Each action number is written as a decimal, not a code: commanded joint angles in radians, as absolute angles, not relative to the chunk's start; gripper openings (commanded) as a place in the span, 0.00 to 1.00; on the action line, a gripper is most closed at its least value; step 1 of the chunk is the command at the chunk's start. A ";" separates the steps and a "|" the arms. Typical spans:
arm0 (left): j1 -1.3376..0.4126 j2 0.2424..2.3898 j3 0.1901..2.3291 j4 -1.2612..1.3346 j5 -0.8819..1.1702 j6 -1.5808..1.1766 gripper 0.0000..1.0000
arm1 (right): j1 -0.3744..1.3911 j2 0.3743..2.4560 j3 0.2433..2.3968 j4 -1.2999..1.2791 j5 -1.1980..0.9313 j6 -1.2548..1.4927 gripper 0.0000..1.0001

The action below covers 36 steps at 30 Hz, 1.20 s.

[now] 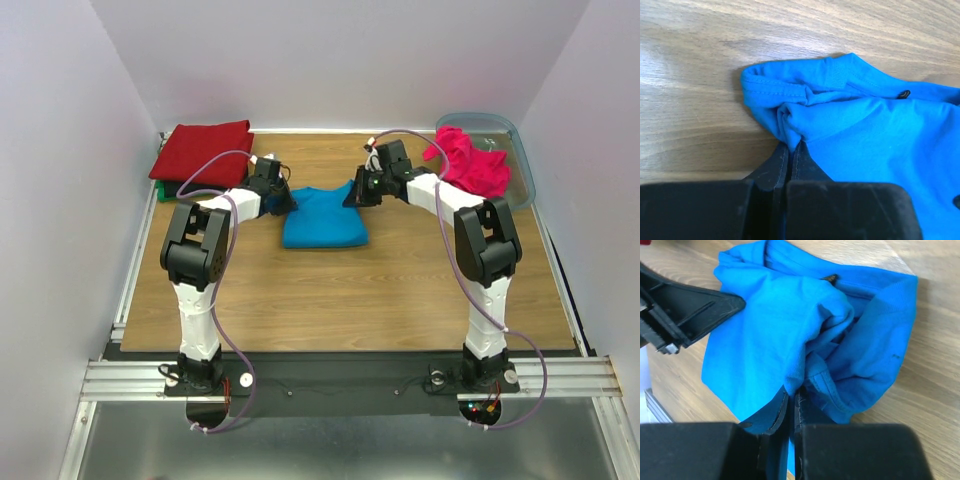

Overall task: Fold and stack the t-shirts
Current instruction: Fold the tshirt, then neatly place the folded tshirt to the corner

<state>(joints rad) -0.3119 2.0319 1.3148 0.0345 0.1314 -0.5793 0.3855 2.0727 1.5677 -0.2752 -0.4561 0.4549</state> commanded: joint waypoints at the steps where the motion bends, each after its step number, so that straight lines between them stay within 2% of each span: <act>1: -0.304 2.026 1.266 0.032 0.124 -0.546 0.00 | 0.353 2.080 1.520 -0.233 -0.419 0.503 0.00; 3: -0.304 2.004 1.243 0.064 0.127 -0.526 0.00 | 0.338 2.095 1.496 -0.233 -0.399 0.496 0.01; 6: -0.304 1.991 1.236 0.083 0.144 -0.500 0.00 | 0.334 2.103 1.488 -0.233 -0.411 0.473 0.07; 9: -0.304 1.980 1.238 0.090 0.153 -0.476 0.00 | 0.334 2.088 1.489 -0.235 -0.414 0.466 0.19; 10: -0.304 1.976 1.236 0.092 0.153 -0.469 0.00 | 0.336 2.079 1.491 -0.236 -0.401 0.463 0.32; 13: -0.305 1.948 1.233 0.107 0.178 -0.413 0.00 | 0.334 2.031 1.496 -0.238 -0.380 0.451 0.60; 14: -0.305 1.941 1.242 0.107 0.210 -0.391 0.00 | 0.334 2.016 1.497 -0.242 -0.380 0.448 0.65; 15: -0.307 1.927 1.246 0.107 0.207 -0.382 0.00 | 0.334 2.000 1.499 -0.244 -0.383 0.442 0.80; 16: -0.310 1.918 1.247 0.106 0.199 -0.364 0.00 | 0.334 1.988 1.500 -0.247 -0.387 0.434 1.00; 23: -0.310 1.809 1.293 0.077 0.094 -0.264 0.00 | 0.334 1.746 1.379 -0.259 -0.384 0.420 1.00; 33: -0.307 1.790 1.483 -0.084 -0.155 0.018 0.00 | 0.334 1.337 0.977 -0.258 -0.051 0.507 1.00; 36: -0.307 1.801 1.535 -0.095 -0.231 0.116 0.00 | 0.334 1.263 0.899 -0.258 -0.014 0.529 1.00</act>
<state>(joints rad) -0.3103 1.8313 1.4506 -0.0689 -0.1051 -0.0460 0.3351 1.3487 0.9569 -0.2768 -0.1486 0.4805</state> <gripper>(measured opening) 0.058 0.998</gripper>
